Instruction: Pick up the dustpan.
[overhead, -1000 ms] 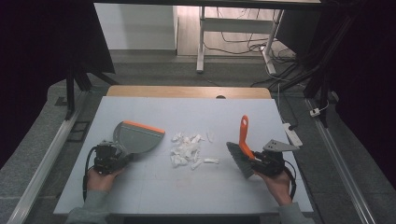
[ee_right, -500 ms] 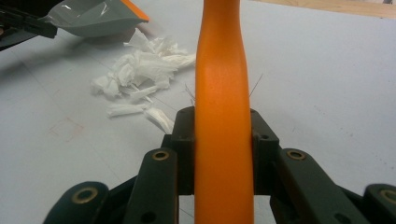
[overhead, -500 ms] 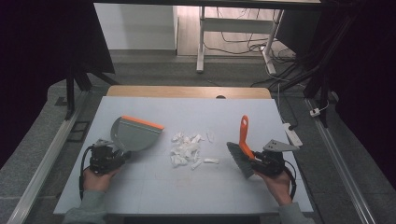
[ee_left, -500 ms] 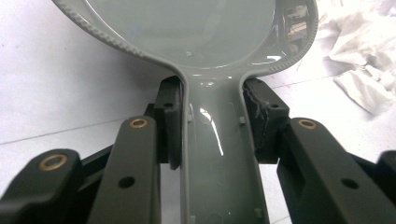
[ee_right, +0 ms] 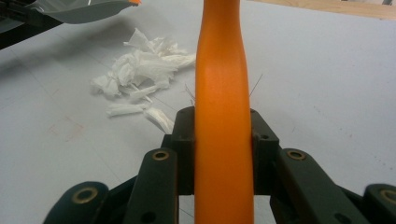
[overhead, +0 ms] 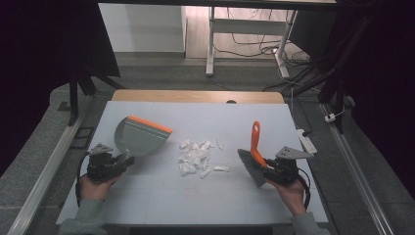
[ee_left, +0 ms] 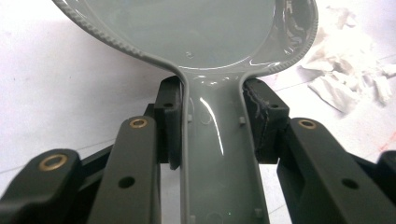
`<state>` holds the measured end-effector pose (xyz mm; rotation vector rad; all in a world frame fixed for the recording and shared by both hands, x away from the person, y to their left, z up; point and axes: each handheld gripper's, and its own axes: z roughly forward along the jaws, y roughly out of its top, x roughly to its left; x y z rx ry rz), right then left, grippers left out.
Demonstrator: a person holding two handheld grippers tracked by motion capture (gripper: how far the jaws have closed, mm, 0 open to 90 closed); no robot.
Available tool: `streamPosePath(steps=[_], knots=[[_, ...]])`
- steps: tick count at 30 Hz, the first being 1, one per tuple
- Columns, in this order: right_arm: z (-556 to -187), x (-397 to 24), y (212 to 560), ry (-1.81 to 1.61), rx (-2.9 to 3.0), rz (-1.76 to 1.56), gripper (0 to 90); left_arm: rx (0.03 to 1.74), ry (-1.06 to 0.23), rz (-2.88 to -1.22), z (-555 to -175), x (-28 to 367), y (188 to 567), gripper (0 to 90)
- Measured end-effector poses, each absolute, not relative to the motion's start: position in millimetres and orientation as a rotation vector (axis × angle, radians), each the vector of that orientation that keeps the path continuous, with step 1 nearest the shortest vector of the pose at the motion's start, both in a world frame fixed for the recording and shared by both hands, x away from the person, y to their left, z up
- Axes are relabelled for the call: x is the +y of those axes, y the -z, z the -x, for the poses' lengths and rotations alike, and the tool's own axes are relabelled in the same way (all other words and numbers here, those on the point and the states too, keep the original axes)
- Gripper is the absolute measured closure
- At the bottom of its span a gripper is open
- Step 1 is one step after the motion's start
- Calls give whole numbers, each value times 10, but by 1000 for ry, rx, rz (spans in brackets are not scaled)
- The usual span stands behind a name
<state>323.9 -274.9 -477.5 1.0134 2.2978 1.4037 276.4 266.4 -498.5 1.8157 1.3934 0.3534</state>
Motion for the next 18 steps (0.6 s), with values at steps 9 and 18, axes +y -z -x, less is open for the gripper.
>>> streamPosePath(steps=[9, 18], knots=[[-3242, -2746, 4774, -1411, 2292, -1014, 700, 1263, -350, -1875, -2706, 2726, 4887, 612], [-3241, -2743, 4768, -1407, 2284, -1015, 700, 1143, -284, -1928, -2658, 2783, 4834, 612]])
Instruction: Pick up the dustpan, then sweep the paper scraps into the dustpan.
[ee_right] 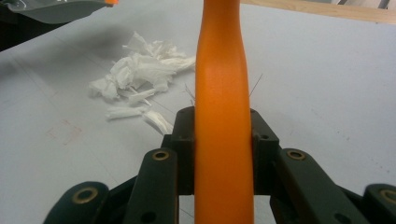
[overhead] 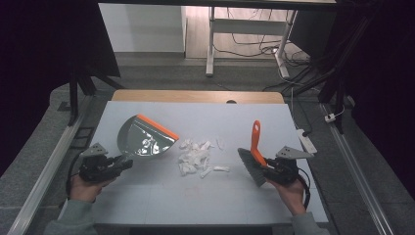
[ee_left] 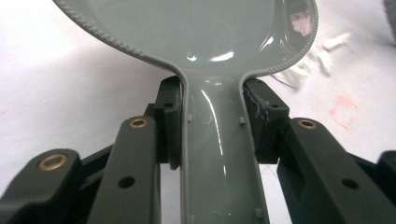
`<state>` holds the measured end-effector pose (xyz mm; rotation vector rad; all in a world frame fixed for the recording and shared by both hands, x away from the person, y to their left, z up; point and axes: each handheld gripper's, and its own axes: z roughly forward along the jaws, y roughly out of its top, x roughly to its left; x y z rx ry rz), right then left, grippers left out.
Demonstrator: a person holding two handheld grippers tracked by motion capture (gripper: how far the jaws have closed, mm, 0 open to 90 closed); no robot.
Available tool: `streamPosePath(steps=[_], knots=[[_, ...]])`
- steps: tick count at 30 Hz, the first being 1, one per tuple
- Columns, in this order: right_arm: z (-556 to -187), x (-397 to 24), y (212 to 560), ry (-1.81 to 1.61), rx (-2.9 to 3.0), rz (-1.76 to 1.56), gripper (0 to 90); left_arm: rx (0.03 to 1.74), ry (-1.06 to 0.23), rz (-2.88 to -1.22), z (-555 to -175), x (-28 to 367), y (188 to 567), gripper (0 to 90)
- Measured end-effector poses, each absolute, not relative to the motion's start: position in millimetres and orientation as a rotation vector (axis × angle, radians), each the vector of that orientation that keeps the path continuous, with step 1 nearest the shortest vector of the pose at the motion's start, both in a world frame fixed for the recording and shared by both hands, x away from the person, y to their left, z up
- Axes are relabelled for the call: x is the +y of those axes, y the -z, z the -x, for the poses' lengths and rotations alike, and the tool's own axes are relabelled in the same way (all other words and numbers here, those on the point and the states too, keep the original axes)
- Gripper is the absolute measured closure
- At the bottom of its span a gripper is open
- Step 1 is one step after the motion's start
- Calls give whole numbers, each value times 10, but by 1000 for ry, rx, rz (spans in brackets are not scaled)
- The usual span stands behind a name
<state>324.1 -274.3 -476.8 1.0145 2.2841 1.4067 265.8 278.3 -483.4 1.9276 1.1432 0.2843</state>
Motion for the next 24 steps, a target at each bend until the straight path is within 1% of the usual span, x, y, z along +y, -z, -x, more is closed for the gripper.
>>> streamPosePath(steps=[8, 15, 24], knots=[[-3246, -2746, 4764, -1410, 2281, -1013, 700, 1082, -246, -1945, -2635, 2804, 4810, 612], [-3249, -2737, 4746, -1408, 2275, -1002, 700, 1024, -201, -2008, -2603, 2853, 4787, 611], [-3283, -2640, 4679, -1400, 2248, -989, 700, 988, -172, -2037, -2536, 2857, 4801, 611]])
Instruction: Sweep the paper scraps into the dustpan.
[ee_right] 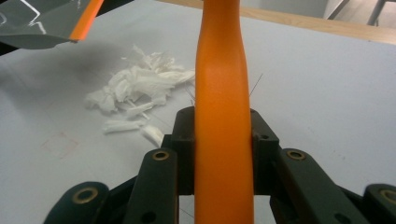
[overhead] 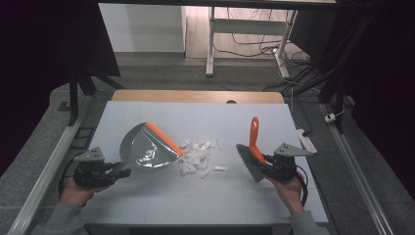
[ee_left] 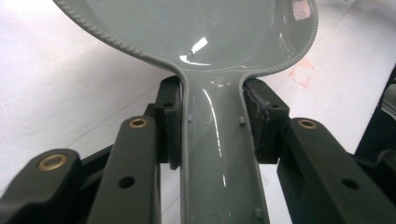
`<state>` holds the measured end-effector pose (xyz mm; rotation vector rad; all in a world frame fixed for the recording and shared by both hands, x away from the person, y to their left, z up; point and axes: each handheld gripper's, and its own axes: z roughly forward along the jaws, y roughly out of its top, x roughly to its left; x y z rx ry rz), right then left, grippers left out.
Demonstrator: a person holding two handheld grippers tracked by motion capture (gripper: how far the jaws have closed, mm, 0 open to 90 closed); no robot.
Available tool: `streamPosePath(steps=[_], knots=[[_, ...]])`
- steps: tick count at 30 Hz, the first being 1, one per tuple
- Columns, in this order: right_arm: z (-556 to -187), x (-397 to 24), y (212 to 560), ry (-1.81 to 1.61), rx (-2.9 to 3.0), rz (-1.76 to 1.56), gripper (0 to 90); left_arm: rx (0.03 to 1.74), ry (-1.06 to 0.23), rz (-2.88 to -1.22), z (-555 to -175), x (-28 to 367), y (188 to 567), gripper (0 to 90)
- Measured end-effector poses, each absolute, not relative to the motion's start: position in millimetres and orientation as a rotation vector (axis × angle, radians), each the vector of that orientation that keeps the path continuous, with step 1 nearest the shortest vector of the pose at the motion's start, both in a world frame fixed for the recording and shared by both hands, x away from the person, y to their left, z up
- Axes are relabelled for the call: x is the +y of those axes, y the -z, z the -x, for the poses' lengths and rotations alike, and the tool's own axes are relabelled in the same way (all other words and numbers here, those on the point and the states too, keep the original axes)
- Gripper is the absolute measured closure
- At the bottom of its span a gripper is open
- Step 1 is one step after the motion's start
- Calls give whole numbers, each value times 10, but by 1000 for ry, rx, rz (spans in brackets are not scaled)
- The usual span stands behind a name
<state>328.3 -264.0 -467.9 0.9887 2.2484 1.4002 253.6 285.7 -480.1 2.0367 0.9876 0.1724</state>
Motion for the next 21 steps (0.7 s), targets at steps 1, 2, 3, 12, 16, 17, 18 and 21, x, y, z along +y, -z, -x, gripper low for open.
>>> streamPosePath(steps=[1, 2, 3, 12, 16, 17, 18, 21], knots=[[-3288, -2620, 4672, -1398, 2249, -988, 700, 985, -170, -2045, -2533, 2851, 4809, 611], [-3294, -2600, 4667, -1399, 2252, -984, 700, 982, -167, -2051, -2532, 2844, 4813, 611], [-3300, -2578, 4664, -1399, 2254, -982, 700, 978, -165, -2056, -2530, 2836, 4813, 611], [-3446, -2391, 4641, -1393, 2245, -1001, 700, 921, -145, -2067, -2443, 2894, 4772, 611], [-3493, -2333, 4635, -1382, 2220, -1024, 700, 933, -127, -2082, -2428, 2908, 4831, 611], [-3509, -2317, 4631, -1383, 2213, -1034, 700, 930, -122, -2085, -2429, 2913, 4848, 611], [-3532, -2302, 4626, -1384, 2207, -1037, 701, 932, -115, -2080, -2430, 2914, 4864, 611], [-3610, -2246, 4609, -1390, 2199, -1044, 700, 935, -102, -2093, -2434, 2921, 4896, 611]])
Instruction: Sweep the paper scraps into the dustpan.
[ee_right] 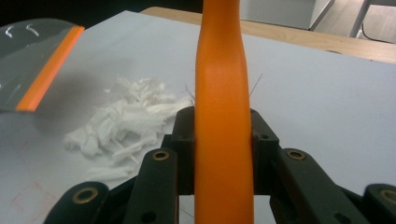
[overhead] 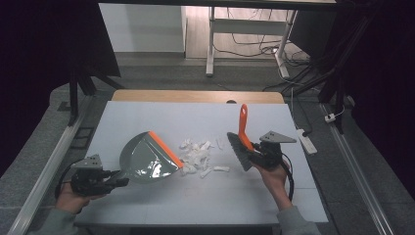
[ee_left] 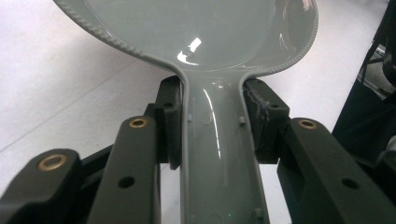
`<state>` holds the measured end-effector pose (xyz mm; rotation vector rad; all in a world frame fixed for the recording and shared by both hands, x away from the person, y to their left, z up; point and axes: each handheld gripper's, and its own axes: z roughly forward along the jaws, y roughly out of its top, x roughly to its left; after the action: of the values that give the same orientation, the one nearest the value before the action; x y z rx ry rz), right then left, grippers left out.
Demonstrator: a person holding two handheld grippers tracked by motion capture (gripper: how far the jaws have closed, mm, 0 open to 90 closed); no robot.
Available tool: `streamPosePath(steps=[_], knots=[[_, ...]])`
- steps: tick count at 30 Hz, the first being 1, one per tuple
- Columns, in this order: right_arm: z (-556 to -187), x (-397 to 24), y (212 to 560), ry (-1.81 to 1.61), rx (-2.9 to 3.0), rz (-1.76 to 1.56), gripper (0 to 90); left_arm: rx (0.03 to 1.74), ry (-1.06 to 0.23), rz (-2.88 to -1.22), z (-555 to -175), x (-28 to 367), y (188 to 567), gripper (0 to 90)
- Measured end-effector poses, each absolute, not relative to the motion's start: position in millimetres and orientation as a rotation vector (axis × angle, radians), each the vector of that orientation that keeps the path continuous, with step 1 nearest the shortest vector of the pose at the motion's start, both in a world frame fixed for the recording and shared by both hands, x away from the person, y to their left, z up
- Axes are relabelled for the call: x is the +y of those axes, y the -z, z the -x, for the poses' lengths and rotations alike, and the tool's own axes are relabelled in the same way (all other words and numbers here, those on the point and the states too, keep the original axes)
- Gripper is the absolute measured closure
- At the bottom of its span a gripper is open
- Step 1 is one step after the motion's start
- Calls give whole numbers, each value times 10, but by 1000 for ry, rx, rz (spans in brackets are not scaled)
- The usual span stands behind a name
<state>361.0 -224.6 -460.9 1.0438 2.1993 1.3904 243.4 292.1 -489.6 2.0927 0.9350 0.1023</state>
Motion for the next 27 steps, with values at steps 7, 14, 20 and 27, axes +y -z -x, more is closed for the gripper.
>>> streamPosePath(steps=[7, 14, 20, 27], knots=[[-3787, -2148, 4563, -1370, 2172, -1051, 700, 858, -46, -2148, -2394, 2918, 4973, 611], [-3940, -2093, 4543, -1343, 2161, -1057, 700, 839, -12, -2206, -2413, 2829, 5049, 610], [-4037, -2091, 4543, -1338, 2156, -1081, 700, 822, 16, -2218, -2420, 2798, 5079, 610], [-4086, -2026, 4568, -1322, 2178, -1084, 700, 817, 34, -2226, -2408, 2826, 5093, 610]])
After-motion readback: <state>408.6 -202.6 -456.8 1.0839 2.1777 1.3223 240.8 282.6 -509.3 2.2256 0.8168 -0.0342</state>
